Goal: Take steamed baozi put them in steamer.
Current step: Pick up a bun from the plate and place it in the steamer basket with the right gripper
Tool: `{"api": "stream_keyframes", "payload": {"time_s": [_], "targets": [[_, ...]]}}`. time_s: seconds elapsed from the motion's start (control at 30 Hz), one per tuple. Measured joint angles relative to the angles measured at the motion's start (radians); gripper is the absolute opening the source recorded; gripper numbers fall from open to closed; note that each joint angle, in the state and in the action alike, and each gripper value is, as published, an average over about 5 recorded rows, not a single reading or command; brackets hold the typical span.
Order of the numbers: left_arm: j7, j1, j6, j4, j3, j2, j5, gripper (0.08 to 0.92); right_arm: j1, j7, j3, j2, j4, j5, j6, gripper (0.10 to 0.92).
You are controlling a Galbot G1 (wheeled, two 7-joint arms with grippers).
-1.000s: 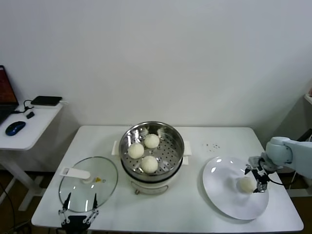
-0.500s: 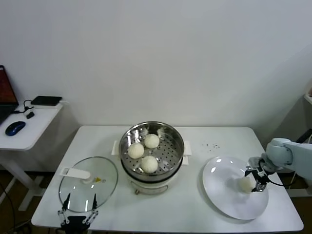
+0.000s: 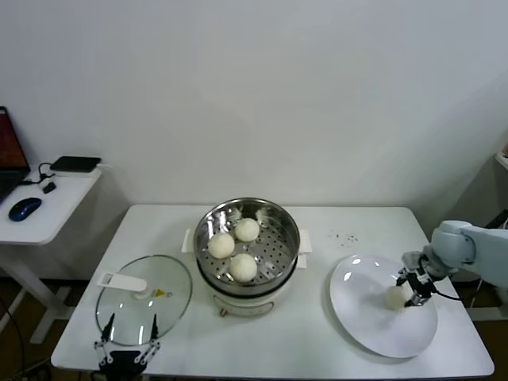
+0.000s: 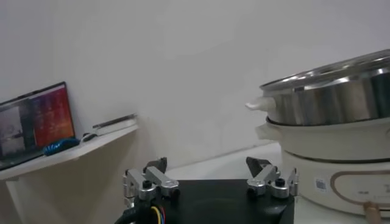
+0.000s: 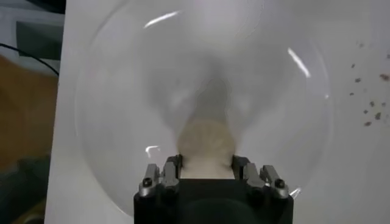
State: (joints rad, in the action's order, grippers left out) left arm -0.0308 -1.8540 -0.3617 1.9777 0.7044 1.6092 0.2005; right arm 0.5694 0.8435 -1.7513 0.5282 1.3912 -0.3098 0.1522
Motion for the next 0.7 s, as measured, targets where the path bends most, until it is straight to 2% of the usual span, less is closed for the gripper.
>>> {"api": "stream_keyframes", "payload": {"time_s": [0.37,0.7], "targets": [[0.005,0.004,-0.001,0.001,-0.015,0.000,0.005,0.823,0.357,0.037,-0.166,0.142,0.114,-0.244,0.061,0.577],[0.017,0.018,0.008,0.004,-0.015,0.000,0.003,0.823,0.523,0.023,-0.135,0.327,0.154,-0.486,0.152,0.584]]}}
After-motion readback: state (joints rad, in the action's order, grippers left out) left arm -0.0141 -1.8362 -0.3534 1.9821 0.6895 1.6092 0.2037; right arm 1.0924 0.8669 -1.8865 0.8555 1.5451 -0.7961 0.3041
